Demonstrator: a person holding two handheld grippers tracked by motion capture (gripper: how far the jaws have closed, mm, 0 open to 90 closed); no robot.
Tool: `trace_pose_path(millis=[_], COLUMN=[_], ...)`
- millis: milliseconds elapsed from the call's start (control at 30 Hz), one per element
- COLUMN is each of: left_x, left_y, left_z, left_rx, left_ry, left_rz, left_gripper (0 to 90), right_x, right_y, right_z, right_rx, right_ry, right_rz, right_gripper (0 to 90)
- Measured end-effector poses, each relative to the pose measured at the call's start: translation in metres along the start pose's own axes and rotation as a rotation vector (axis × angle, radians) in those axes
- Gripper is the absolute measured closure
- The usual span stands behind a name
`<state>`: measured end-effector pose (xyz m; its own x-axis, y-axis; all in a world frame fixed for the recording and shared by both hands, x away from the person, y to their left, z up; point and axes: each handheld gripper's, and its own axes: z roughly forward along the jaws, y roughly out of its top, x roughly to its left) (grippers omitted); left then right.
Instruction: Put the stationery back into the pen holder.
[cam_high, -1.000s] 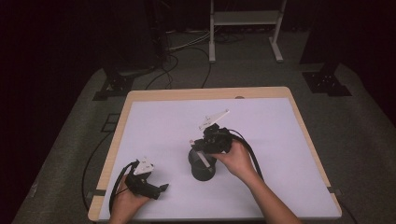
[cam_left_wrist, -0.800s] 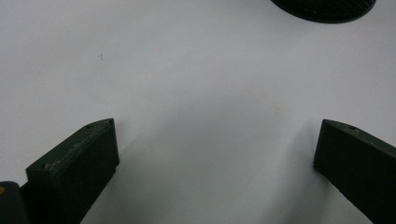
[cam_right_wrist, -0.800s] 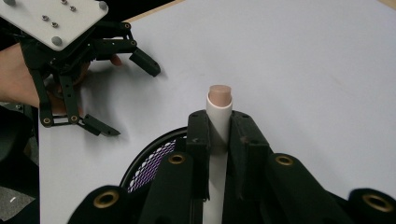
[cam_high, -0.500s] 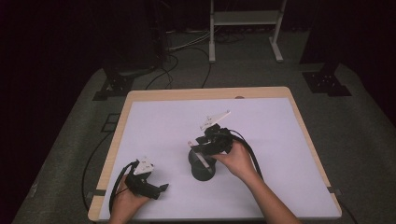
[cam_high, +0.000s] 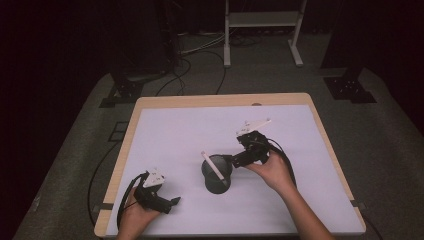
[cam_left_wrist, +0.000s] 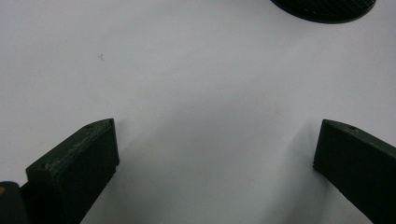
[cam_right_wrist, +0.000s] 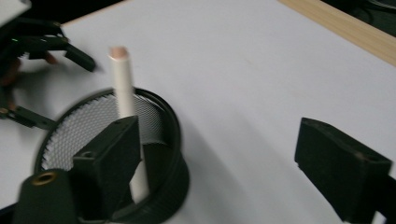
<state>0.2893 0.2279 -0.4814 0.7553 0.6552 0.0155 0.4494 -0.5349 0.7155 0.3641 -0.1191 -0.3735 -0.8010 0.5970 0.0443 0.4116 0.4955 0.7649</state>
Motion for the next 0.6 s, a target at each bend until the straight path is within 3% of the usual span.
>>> trace_pose_path(millis=[300,600], left_x=[0.000,0.000], left_y=[0.000,0.000], left_z=[0.000,0.000], left_rx=[0.000,0.002], left_ry=[0.001,0.002], left_rz=[0.001,0.005], left_gripper=[0.0,0.0], right_x=[-0.027,-0.047], right_y=[-0.036,-0.092], right_z=[-0.022,-0.035], right_rx=[0.005,0.066], right_ry=[-0.060,-0.120], right_rz=[0.064,0.119], right_gripper=[1.8,0.0])
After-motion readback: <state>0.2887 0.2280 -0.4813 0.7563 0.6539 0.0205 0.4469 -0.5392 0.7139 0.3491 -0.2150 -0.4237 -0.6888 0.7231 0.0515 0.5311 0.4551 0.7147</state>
